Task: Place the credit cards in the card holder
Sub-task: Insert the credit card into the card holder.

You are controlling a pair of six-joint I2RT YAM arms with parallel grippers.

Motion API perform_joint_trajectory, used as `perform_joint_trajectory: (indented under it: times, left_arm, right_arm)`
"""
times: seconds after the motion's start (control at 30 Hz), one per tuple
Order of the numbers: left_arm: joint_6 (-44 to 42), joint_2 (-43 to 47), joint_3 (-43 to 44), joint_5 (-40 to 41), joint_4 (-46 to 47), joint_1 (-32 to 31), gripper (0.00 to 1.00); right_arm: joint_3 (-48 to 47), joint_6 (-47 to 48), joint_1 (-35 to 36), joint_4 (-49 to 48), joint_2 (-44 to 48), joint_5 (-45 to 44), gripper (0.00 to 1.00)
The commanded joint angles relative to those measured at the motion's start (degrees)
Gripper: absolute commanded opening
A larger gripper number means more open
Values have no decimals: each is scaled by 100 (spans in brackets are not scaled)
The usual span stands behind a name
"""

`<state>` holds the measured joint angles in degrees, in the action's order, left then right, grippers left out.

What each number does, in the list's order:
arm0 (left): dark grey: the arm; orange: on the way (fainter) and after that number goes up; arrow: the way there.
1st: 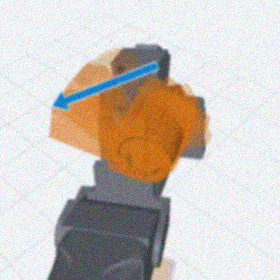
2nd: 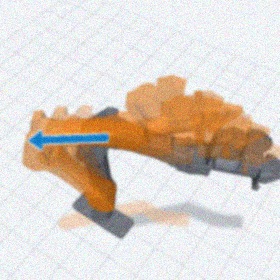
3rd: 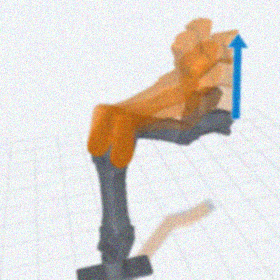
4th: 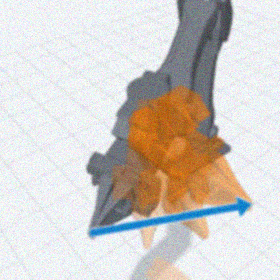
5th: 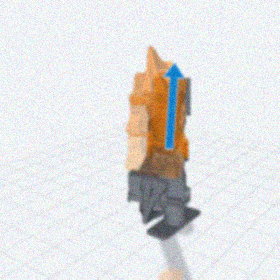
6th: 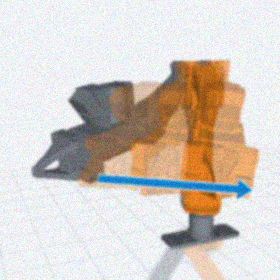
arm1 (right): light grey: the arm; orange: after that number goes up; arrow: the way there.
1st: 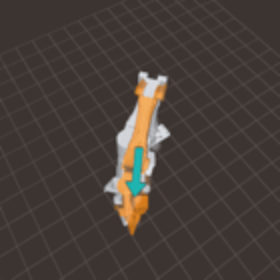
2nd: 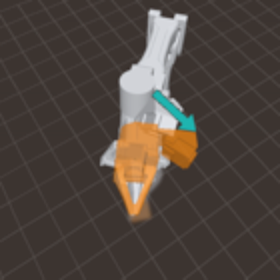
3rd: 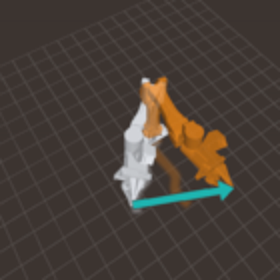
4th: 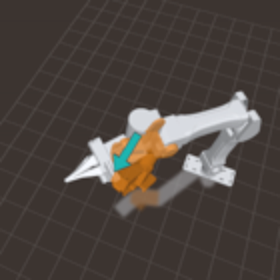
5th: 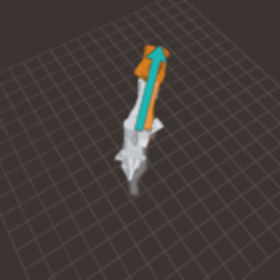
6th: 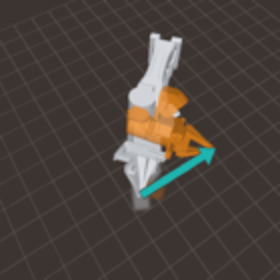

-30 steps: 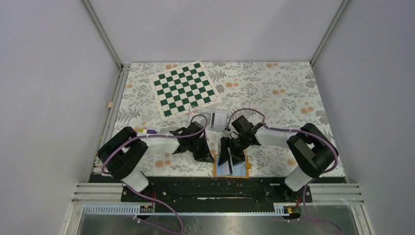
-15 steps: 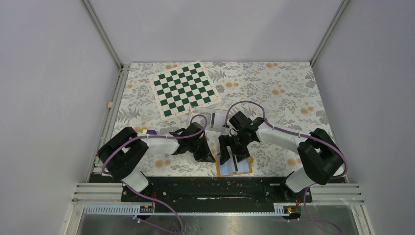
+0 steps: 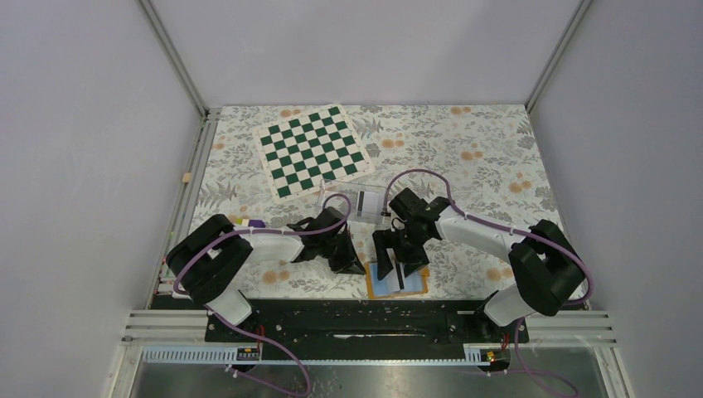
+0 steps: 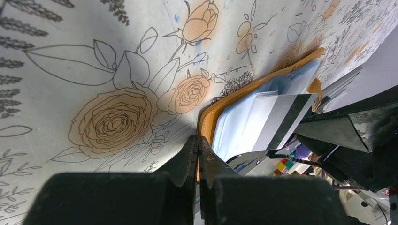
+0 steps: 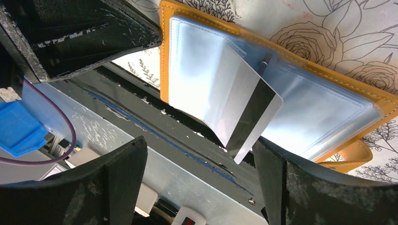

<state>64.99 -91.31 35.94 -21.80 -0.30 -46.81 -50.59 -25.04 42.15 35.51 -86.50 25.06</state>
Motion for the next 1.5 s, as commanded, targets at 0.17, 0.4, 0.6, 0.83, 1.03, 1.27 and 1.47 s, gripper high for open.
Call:
perform_joint_trajectory:
  times: [0.17, 0.4, 0.6, 0.83, 1.03, 1.27, 1.47]
  left_arm:
    - [-57, -168, -119, 154, -38, -15, 0]
    - [-83, -248, -49, 102, -24, -20, 0]
    - [-83, -236, -43, 88, -32, -21, 0]
    - [-66, -199, -21, 80, -32, -21, 0]
    - [-177, 26, 65, 180, -325, -15, 0]
    - [-683, 546, 178, 341, -1034, 203, 28]
    - [-316, 406, -377, -906, 677, 272, 47]
  right_arm:
    - [-27, 95, 58, 148, -112, -123, 86]
    - [-112, 119, 73, 46, -634, 21, 60]
    - [-275, 33, 138, -147, -850, 216, 46]
    - [-524, -31, 364, -452, -1042, 484, 42]
    - [-455, -183, 390, -675, -1096, 607, 41]
    - [-445, -45, 388, -266, -656, 233, 52]
    - [-329, 63, 390, 20, -365, -43, 62]
